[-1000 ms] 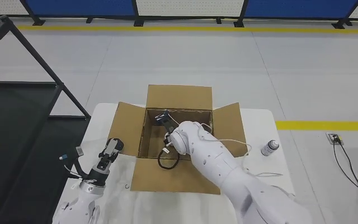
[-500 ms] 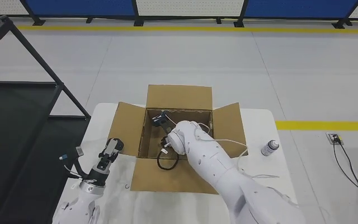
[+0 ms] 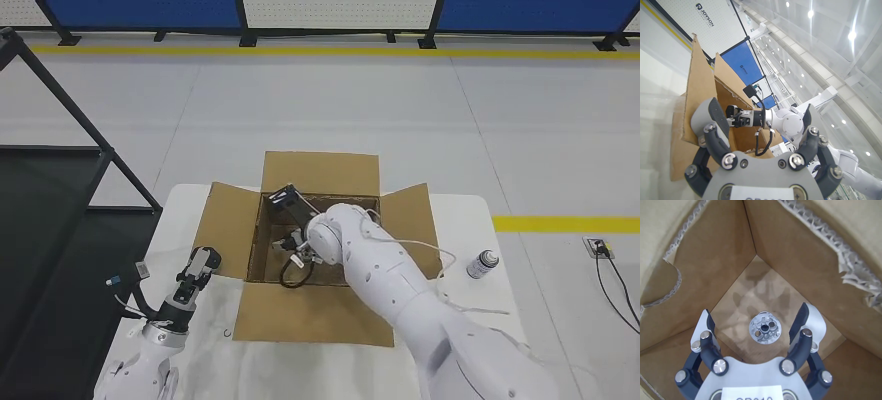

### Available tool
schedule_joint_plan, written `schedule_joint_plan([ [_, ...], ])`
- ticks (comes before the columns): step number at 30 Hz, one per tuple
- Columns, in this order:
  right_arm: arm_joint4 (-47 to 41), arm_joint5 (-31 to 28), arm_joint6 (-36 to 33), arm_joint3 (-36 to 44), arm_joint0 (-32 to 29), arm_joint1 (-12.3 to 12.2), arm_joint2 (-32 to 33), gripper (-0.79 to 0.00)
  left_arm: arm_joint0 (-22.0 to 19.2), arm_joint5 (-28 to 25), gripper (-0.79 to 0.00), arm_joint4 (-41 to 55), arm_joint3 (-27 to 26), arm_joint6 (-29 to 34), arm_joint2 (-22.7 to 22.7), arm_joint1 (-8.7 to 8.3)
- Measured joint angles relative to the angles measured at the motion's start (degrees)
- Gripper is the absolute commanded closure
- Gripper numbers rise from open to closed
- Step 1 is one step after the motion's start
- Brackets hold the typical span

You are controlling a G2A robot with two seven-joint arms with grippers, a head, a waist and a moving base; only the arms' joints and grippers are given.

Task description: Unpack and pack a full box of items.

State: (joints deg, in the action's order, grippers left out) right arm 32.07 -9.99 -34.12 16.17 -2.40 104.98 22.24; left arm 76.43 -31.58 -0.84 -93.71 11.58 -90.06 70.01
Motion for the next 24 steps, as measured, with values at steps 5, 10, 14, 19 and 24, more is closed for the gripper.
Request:
schedule_joint_plan([
  [5,0.8,-1.16,2.44,2.98,-0.66,-2.04,1.54,-0.785,0.0,0.0,-0.785,0.0,0.0,0.0,0.0,0.0],
  [10,2.89,-0.04,3.06,9.46,-2.26,-5.1,3.5,-0.785,0.0,0.0,-0.785,0.0,0.0,0.0,0.0,0.0],
  [14,5.51,2.51,2.57,17.78,-4.7,-8.57,6.14,-0.785,0.0,0.0,-0.785,0.0,0.0,0.0,0.0,0.0],
  [19,12.04,7.07,-0.48,36.06,-11.89,-15.17,12.85,-0.785,0.0,0.0,-0.785,0.0,0.0,0.0,0.0,0.0],
  [24,22.95,12.31,-8.68,61.55,-25.57,-22.36,23.93,-0.785,0.0,0.0,-0.785,0.0,0.0,0.0,0.0,0.0],
])
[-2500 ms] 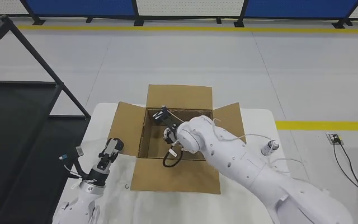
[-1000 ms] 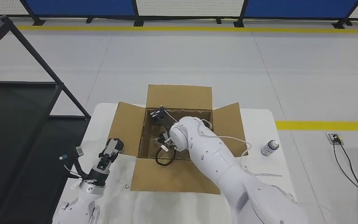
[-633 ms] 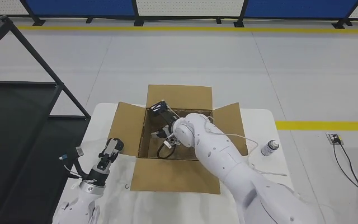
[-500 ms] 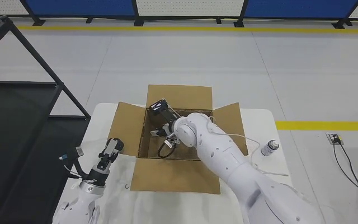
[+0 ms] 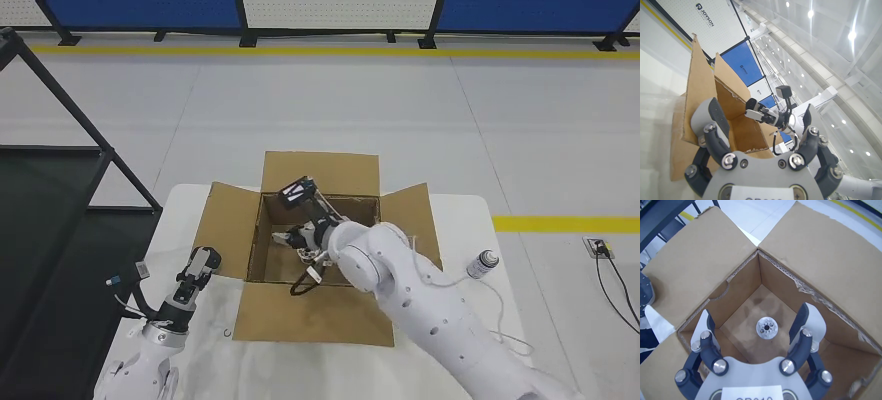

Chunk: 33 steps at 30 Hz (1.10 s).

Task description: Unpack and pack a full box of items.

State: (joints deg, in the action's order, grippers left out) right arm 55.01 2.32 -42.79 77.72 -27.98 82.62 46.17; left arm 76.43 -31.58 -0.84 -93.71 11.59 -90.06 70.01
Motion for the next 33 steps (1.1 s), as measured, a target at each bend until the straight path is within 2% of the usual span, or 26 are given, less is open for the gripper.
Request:
schedule_joint_plan([
  [3,6.93,2.77,-3.89,13.39,-8.98,-2.89,6.75,-0.785,0.0,0.0,-0.785,0.0,0.0,0.0,0.0,0.0],
  [9,18.08,7.79,-6.87,34.95,-26.09,-6.18,19.06,-0.785,0.0,0.0,-0.785,0.0,0.0,0.0,0.0,0.0],
  [13,21.64,10.95,-7.17,46.09,-37.39,-7.41,28.05,-0.785,0.0,0.0,-0.785,0.0,0.0,0.0,0.0,0.0],
  [17,24.77,16.14,-8.78,52.36,-46.15,-7.91,36.16,-0.785,0.0,0.0,-0.785,0.0,0.0,0.0,0.0,0.0],
  [21,24.07,18.35,-9.98,52.03,-51.02,-8.05,42.46,-0.785,0.0,0.0,-0.785,0.0,0.0,0.0,0.0,0.0],
  [24,23.08,18.77,-10.04,48.23,-51.34,-8.04,44.77,-0.785,0.0,0.0,-0.785,0.0,0.0,0.0,0.0,0.0],
  [29,21.04,21.77,-8.94,38.87,-48.27,-7.77,45.91,-0.785,0.0,0.0,-0.785,0.0,0.0,0.0,0.0,0.0],
  [33,21.42,22.92,-9.08,30.24,-43.62,-7.62,44.94,-0.785,0.0,0.0,-0.785,0.0,0.0,0.0,0.0,0.0],
])
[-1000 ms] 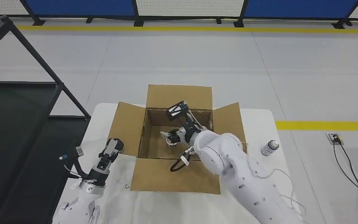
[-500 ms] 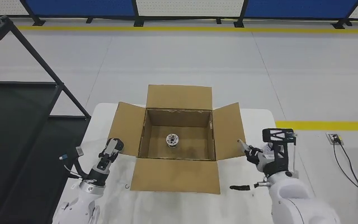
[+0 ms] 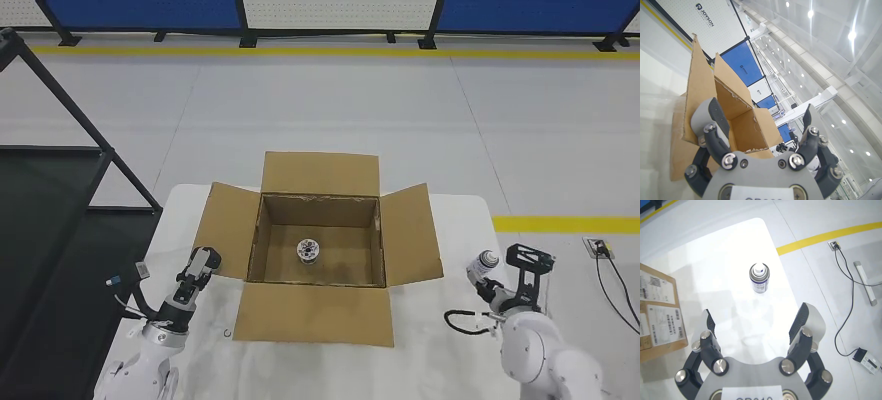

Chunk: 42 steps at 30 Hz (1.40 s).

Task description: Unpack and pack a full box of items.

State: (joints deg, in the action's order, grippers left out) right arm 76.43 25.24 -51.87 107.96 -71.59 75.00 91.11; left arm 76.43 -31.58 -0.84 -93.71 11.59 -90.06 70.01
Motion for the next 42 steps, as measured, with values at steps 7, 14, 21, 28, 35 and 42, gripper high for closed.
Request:
schedule_joint_plan([
  [7,0.99,1.32,2.18,-11.8,7.48,0.43,-2.61,-0.785,0.0,0.0,-0.785,0.0,0.0,0.0,0.0,0.0],
  [14,-0.45,1.21,4.38,-19.59,12.76,0.78,-3.41,-0.785,0.0,0.0,-0.785,0.0,0.0,0.0,0.0,0.0],
  [21,-2.16,0.5,6.19,-24.07,15.33,0.9,-2.92,-0.369,0.0,0.0,-0.785,0.0,0.0,0.0,0.0,0.0],
  [28,-3.31,0.07,7.89,-26.64,16.53,0.98,-2.71,-0.111,0.0,0.0,-0.785,0.0,0.0,0.0,0.0,0.0],
  [35,-3.84,0.27,8.81,-26.11,16.39,0.99,-2.32,0.0,0.0,0.0,-0.785,0.0,0.0,0.0,0.0,0.0],
  [42,-6.13,-0.42,10.63,-18.4,12.65,0.95,-0.84,0.0,0.0,0.0,-0.785,0.0,0.0,0.0,0.0,0.0],
])
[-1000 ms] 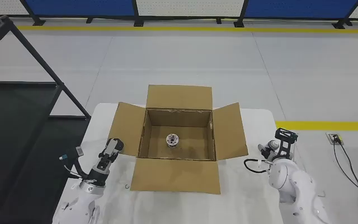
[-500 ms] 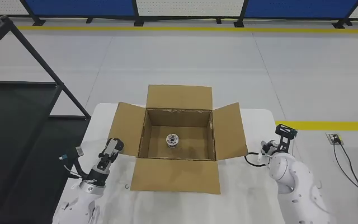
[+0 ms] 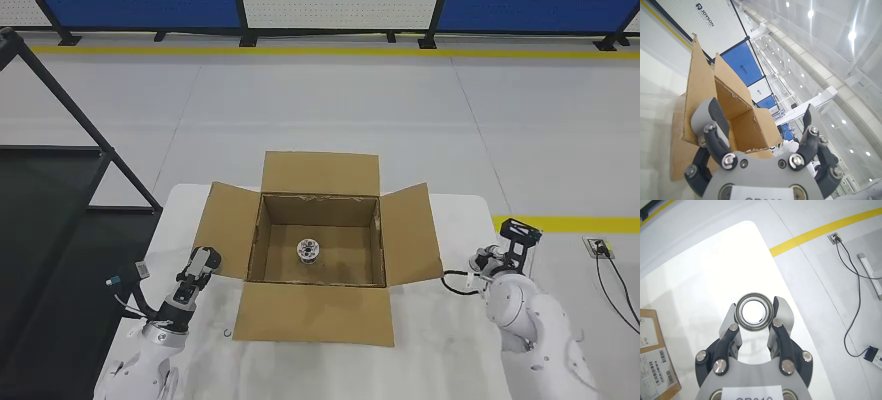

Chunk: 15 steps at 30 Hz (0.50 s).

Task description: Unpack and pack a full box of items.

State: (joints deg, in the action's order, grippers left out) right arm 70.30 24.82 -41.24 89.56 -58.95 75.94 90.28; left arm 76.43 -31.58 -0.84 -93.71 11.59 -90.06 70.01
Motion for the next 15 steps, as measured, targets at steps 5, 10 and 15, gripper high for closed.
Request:
schedule_joint_plan([
  [5,-0.83,1.33,1.94,9.59,-3.63,0.07,0.81,0.0,0.0,0.0,-0.785,0.0,0.0,0.0,0.0,0.0],
  [10,1.87,3.21,4.17,23.56,-8.19,0.38,-2.14,0.0,0.0,0.0,-0.785,0.0,0.0,0.0,0.0,0.0],
  [15,8.02,2.94,6.96,34.89,-10.16,0.67,-7.83,0.0,0.0,0.0,-0.785,0.0,0.0,0.0,0.0,0.0],
])
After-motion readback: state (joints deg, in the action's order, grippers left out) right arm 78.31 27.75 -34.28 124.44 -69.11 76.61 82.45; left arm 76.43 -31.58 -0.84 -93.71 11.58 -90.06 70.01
